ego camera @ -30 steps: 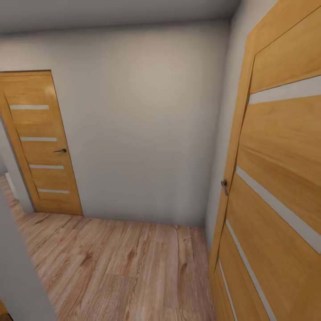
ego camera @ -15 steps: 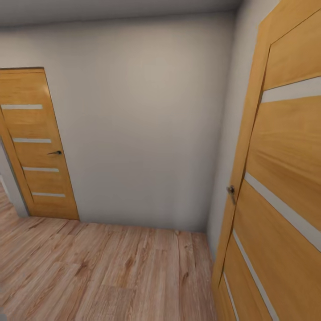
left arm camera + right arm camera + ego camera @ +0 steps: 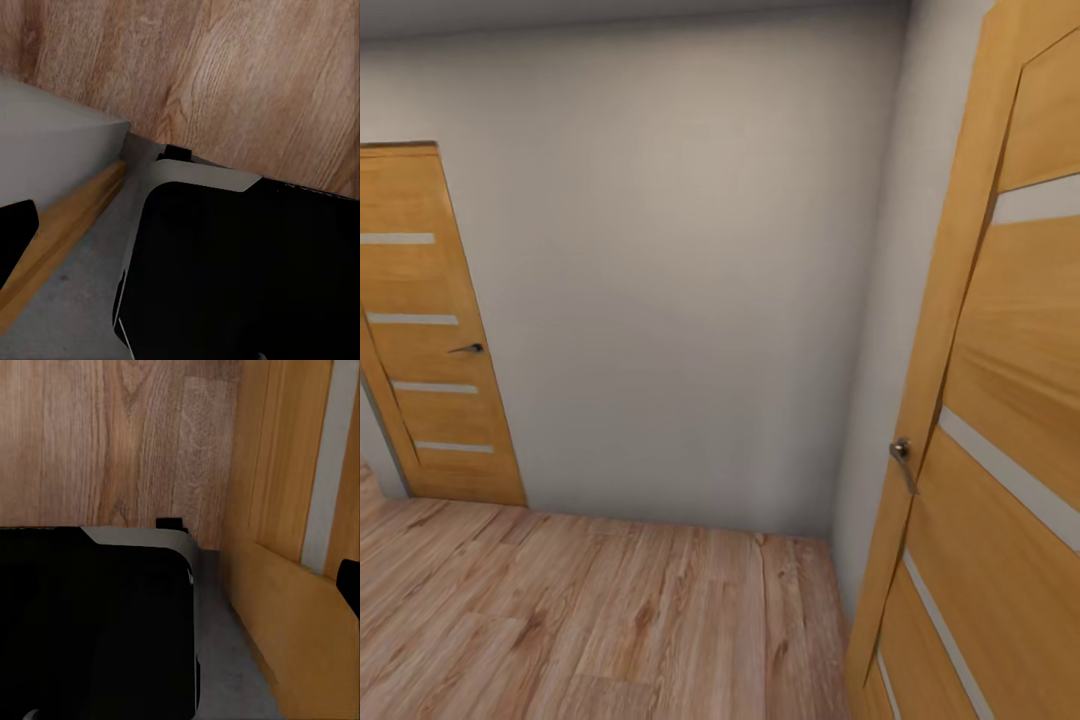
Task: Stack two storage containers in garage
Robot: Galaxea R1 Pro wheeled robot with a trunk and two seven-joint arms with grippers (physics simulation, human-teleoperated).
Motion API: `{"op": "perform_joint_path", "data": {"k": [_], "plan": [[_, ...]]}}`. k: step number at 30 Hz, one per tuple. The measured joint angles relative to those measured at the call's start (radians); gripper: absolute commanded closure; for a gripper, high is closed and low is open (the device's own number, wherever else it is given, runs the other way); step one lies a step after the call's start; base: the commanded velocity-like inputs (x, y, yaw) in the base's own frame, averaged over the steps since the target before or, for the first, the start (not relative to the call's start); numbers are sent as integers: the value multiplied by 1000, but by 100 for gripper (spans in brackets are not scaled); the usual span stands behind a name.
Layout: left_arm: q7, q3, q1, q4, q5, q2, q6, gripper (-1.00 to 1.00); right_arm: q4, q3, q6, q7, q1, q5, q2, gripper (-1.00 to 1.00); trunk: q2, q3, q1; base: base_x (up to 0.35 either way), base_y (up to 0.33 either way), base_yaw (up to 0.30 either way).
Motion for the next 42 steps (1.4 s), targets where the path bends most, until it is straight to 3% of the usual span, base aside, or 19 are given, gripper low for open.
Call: {"op": "perform_joint_path", "data": {"k": [26, 42], "plan": [[0, 0, 0, 0, 0, 1, 1, -100, 0, 2, 0, 0, 0, 0, 2, -100, 0, 0, 0, 321, 0, 1], [0, 0, 0, 0, 0, 1, 1, -100, 0, 2, 0, 0, 0, 0, 2, -100, 0, 0, 0, 321, 0, 83]]}}
